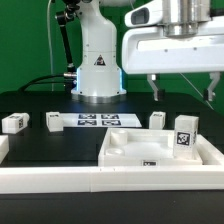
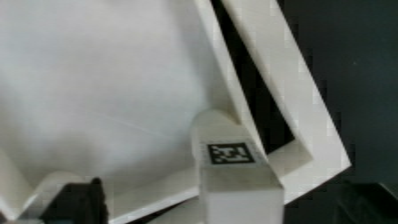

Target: Assemble square table

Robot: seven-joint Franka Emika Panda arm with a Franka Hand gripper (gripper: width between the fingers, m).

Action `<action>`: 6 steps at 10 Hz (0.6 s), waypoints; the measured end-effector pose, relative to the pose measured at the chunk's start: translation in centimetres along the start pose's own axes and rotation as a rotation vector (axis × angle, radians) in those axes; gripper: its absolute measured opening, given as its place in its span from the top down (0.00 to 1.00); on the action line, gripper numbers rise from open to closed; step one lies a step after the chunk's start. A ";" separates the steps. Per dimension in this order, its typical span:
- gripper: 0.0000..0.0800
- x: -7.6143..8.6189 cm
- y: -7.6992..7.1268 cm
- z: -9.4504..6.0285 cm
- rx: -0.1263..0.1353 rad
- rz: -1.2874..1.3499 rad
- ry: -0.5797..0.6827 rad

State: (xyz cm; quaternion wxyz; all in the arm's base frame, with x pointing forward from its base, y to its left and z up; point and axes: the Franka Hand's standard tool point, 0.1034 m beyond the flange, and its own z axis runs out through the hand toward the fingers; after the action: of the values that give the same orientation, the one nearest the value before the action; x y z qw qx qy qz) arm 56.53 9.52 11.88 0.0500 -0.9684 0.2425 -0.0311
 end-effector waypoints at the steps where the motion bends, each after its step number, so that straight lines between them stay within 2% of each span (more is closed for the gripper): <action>1: 0.19 -0.2 0.1 0.1 -0.001 0.005 -0.004; 5: 0.19 -0.3 -0.1 0.4 -0.003 0.000 -0.007; 6: 0.19 -1.7 0.1 0.5 -0.007 -0.020 -0.010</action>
Offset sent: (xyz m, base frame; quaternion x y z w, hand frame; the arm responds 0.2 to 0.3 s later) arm 0.0000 0.0000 0.0000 0.0000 0.0000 0.0000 1.0000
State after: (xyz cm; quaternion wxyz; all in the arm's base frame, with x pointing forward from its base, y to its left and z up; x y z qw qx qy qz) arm 55.06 10.25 11.27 0.0475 -0.9710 0.2327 -0.0260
